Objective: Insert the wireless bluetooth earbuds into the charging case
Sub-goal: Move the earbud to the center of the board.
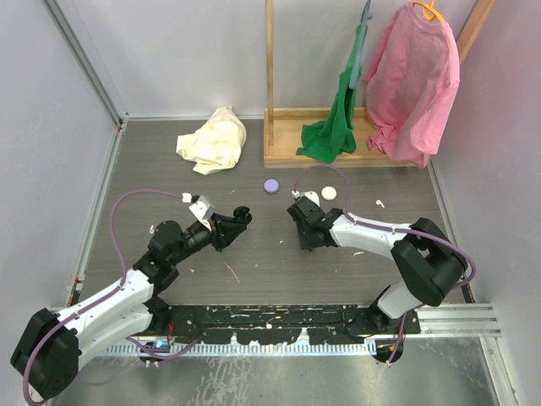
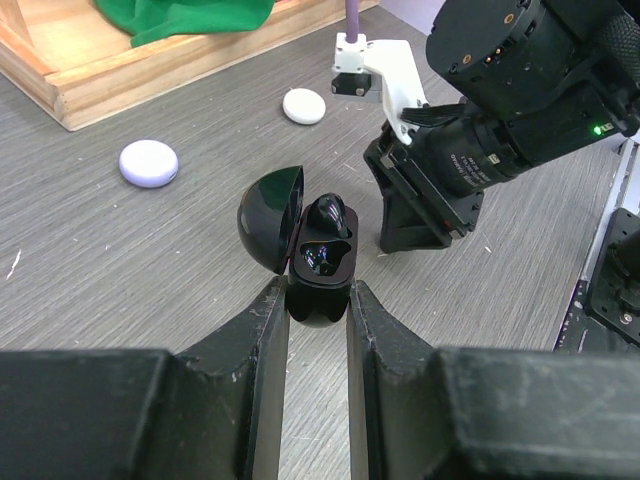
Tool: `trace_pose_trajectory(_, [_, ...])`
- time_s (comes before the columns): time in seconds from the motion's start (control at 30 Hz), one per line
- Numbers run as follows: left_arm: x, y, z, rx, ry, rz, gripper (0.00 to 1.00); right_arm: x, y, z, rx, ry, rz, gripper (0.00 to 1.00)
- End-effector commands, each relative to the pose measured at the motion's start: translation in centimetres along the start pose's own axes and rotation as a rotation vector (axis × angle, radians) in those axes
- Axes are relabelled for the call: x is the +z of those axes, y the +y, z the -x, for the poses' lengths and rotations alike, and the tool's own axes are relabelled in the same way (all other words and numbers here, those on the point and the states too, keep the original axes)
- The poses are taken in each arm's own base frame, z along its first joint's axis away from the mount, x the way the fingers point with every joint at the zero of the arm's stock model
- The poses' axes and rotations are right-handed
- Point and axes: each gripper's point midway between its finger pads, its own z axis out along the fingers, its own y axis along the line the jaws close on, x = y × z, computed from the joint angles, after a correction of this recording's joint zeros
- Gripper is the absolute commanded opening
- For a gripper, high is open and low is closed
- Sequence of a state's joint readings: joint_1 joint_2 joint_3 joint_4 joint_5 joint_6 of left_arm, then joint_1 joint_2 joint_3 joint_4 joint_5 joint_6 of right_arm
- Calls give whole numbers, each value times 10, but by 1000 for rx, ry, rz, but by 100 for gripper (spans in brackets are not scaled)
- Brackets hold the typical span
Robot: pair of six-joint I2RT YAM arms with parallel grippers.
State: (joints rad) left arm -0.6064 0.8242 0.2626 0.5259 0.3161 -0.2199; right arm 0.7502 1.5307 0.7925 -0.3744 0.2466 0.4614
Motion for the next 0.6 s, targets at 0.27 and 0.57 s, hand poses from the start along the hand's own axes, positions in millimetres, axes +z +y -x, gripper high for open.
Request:
trace_pose_trajectory(0.27, [-1, -2, 23, 39, -83, -2, 0, -25, 0, -11, -66, 114, 16, 41])
trace_pose_trajectory(0.57, [-1, -2, 23, 40, -84, -2, 0, -35, 6, -1, -149, 154, 40, 43])
